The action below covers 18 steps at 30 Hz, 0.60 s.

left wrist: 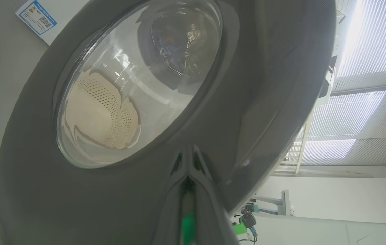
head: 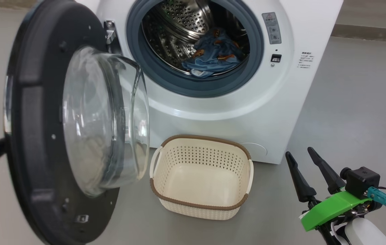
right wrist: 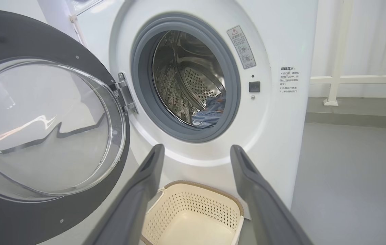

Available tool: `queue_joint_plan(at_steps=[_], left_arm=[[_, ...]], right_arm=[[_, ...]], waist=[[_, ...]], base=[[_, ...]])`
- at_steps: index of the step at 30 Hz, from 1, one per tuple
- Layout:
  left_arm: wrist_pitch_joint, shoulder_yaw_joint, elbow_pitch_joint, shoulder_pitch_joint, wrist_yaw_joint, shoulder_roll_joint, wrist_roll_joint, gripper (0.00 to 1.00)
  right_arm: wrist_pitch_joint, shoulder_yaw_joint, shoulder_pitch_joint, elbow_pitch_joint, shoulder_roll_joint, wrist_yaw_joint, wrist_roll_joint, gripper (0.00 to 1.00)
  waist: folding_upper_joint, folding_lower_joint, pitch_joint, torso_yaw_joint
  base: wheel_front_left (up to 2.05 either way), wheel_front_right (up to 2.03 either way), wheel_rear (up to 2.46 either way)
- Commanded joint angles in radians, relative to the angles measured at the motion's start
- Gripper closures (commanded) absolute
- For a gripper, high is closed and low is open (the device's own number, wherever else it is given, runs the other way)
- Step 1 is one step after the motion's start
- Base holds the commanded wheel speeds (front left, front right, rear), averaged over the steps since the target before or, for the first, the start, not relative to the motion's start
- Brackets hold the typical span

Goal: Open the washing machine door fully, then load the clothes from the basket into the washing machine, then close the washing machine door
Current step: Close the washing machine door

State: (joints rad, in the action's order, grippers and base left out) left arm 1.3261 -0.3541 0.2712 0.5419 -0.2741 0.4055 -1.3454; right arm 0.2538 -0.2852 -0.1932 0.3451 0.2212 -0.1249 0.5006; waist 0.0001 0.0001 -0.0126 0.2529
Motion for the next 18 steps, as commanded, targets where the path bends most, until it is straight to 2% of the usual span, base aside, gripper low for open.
queue_joint_plan(at_steps=[1, 4, 7, 18], left_arm=[[0.024, -0.012, -0.071, -0.009, -0.014, 0.020, -0.018, 1.00], [0.025, -0.005, -0.130, -0.041, -0.034, -0.015, -0.023, 1.00], [0.021, -0.002, -0.168, -0.057, -0.037, -0.045, -0.032, 1.00], [-0.037, 0.013, -0.200, -0.067, -0.015, -0.121, -0.025, 1.00]], right_arm=[[0.008, -0.011, -0.005, -0.024, 0.007, -0.006, 0.001, 0.00], [0.008, -0.010, -0.007, -0.025, 0.005, -0.006, 0.002, 0.00], [0.008, -0.008, -0.011, -0.026, 0.003, -0.006, 0.002, 0.00], [0.008, -0.004, -0.020, -0.028, 0.002, -0.006, -0.001, 0.00]], waist=[[-0.0001, -0.0001, -0.004, -0.016], [-0.0001, -0.0001, -0.005, -0.038], [-0.0001, -0.0001, -0.003, -0.064], [-0.0001, -0.0001, 0.003, -0.188]], base=[[0.00, 0.00, 0.00], [0.00, 0.00, 0.00], [0.00, 0.00, 0.00], [0.00, 0.00, 0.00]])
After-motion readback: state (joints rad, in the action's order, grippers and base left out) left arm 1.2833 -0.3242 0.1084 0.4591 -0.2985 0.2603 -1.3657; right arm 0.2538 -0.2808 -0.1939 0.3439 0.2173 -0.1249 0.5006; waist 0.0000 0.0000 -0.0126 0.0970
